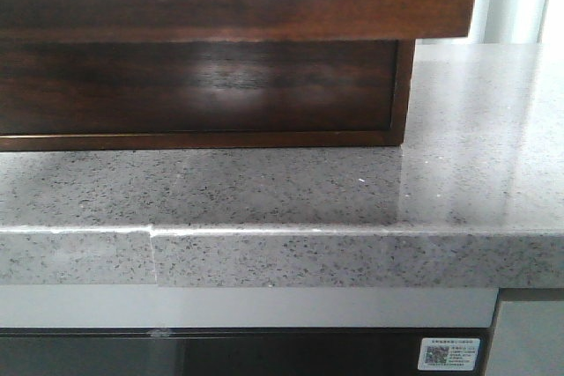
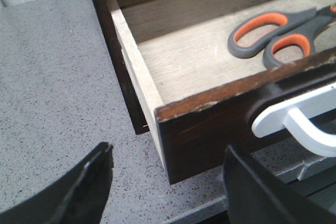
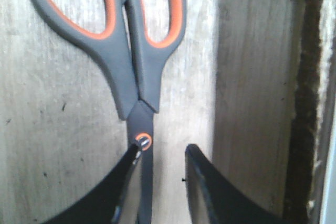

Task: Put scissors in drawer with both arms

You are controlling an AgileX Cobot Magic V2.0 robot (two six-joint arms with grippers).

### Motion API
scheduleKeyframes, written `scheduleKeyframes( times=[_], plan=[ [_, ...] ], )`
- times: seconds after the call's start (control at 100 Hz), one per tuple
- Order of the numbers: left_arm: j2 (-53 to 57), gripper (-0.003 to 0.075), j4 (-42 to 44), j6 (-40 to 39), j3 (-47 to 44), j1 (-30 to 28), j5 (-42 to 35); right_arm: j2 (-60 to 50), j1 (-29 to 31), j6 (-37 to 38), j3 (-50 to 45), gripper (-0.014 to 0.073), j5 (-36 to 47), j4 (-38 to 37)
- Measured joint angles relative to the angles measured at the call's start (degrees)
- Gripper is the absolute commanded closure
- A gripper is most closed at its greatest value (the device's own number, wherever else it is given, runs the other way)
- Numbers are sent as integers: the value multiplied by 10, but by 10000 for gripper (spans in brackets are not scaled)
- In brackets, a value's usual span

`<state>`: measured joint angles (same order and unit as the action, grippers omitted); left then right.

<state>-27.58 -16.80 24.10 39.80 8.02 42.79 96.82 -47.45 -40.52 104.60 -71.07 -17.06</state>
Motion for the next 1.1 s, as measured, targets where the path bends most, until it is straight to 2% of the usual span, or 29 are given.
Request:
scheduleKeyframes(
  times=[0.24, 0.48, 0.61, 0.73, 0.85, 0.95, 1.1],
  plan=[
    [0, 300, 0, 0, 0, 0, -1, -20, 0, 40, 15, 384, -6, -2],
    [0, 300, 0, 0, 0, 0, -1, -111, 22, 153, 29, 384, -7, -2],
    [0, 300, 0, 0, 0, 0, -1, -164, 97, 228, 13, 384, -11, 12],
    [0, 300, 0, 0, 0, 0, -1, -220, 192, 267, -54, 384, -9, 66],
    [0, 300, 0, 0, 0, 0, -1, -290, 289, 285, -170, 384, 37, 126],
    [0, 300, 0, 0, 0, 0, -1, -354, 364, 312, -275, 384, 103, 146],
    [0, 300, 0, 0, 0, 0, -1, -449, 432, 356, -430, 384, 188, 152]
  ],
)
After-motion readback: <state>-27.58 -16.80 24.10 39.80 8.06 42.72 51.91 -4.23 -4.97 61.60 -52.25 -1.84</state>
